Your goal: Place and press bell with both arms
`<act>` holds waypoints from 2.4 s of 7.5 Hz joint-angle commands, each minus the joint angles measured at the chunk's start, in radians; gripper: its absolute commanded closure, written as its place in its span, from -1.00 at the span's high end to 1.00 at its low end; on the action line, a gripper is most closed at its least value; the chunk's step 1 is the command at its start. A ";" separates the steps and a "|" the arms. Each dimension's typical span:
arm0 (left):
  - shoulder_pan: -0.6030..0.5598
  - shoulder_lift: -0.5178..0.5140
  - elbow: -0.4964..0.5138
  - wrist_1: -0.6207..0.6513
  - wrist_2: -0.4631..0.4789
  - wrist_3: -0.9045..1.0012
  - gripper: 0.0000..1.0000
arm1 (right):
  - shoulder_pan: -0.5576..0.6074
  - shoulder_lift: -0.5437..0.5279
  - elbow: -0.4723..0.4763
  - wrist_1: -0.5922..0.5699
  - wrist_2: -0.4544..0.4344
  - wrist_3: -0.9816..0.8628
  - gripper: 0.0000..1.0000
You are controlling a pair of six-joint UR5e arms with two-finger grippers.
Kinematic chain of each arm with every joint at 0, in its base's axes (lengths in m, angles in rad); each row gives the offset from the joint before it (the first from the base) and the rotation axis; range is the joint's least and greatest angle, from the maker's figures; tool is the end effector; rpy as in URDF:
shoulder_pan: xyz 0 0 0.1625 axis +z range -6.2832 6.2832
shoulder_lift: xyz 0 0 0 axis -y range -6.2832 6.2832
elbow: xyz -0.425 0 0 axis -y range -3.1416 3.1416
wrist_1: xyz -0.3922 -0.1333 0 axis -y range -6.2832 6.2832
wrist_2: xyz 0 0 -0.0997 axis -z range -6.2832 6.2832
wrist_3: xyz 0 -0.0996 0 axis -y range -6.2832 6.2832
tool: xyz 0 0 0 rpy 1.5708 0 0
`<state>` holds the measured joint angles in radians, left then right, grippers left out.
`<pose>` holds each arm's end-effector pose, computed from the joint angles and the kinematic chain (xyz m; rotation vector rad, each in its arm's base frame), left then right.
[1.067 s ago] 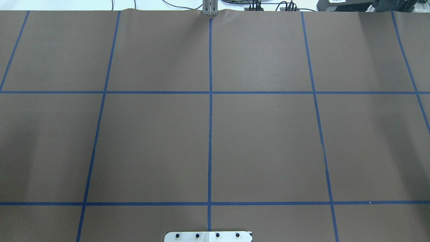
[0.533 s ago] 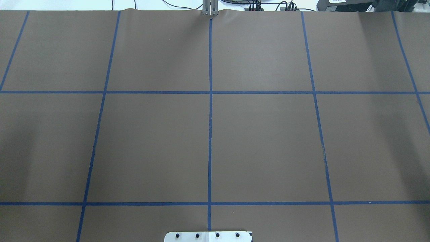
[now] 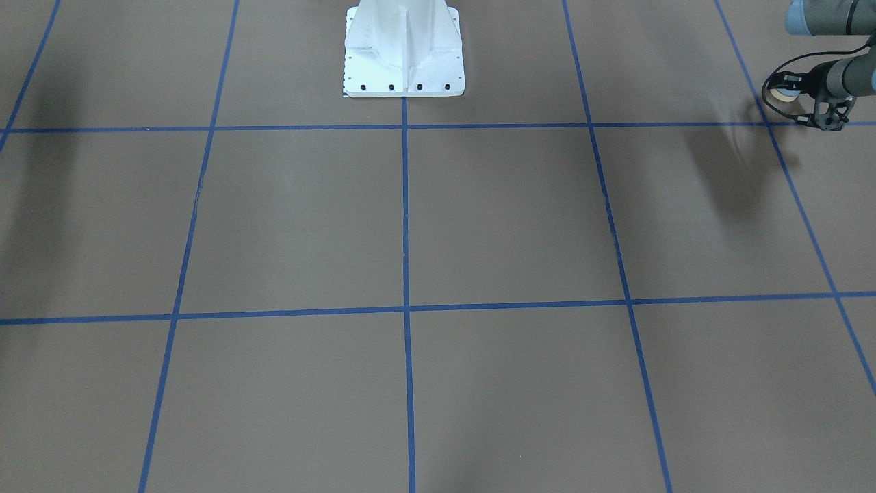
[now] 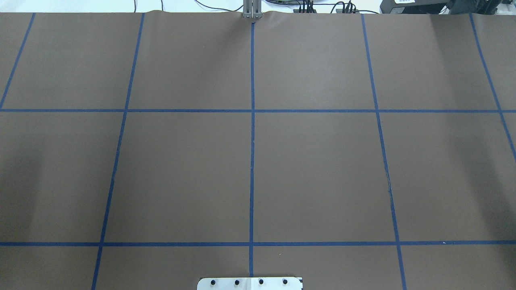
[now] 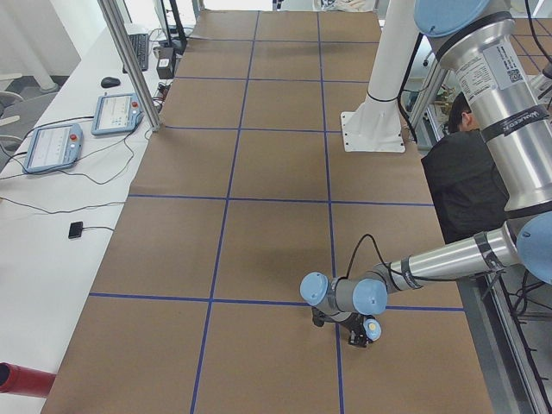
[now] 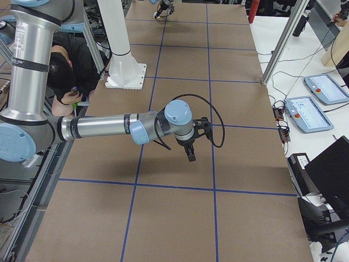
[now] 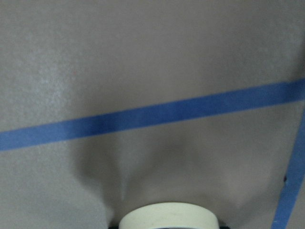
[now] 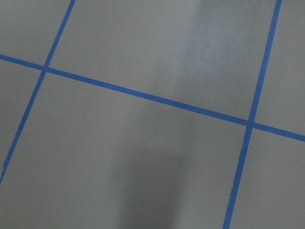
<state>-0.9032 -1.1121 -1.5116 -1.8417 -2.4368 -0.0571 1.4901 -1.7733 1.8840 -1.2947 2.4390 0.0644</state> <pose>0.0995 -0.2189 0.8247 -0.5265 0.7302 0.4623 0.0232 -0.4242 0.5575 0.2991 -0.8813 -0.1830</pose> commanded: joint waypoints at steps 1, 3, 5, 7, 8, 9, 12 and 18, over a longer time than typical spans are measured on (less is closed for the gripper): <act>0.000 0.012 -0.012 -0.040 0.001 -0.001 -0.76 | -0.001 0.003 0.003 0.000 0.002 0.005 1.00; -0.002 0.094 -0.158 -0.030 -0.005 -0.004 -0.84 | 0.001 0.008 0.006 0.000 0.002 0.008 1.00; -0.003 0.104 -0.357 0.094 -0.007 -0.131 -0.84 | 0.001 0.009 0.006 0.002 -0.003 0.005 1.00; -0.005 -0.085 -0.400 0.276 -0.007 -0.186 -0.84 | -0.001 0.011 0.006 0.002 -0.003 0.005 1.00; -0.005 -0.264 -0.389 0.461 0.001 -0.200 -0.84 | -0.001 0.011 0.006 0.002 -0.003 0.006 1.00; -0.005 -0.414 -0.384 0.619 0.002 -0.204 -0.85 | -0.002 0.011 0.006 0.002 -0.002 0.008 1.00; 0.000 -0.828 -0.250 0.853 -0.005 -0.301 -0.86 | -0.011 0.011 0.006 0.002 -0.003 0.009 1.00; 0.139 -1.468 0.448 0.478 -0.011 -0.755 -0.85 | -0.019 0.012 0.004 0.002 -0.006 0.009 1.00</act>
<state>-0.8023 -2.5218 -1.1818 -1.1757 -2.4487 -0.6716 1.4712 -1.7610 1.8883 -1.2931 2.4352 0.0742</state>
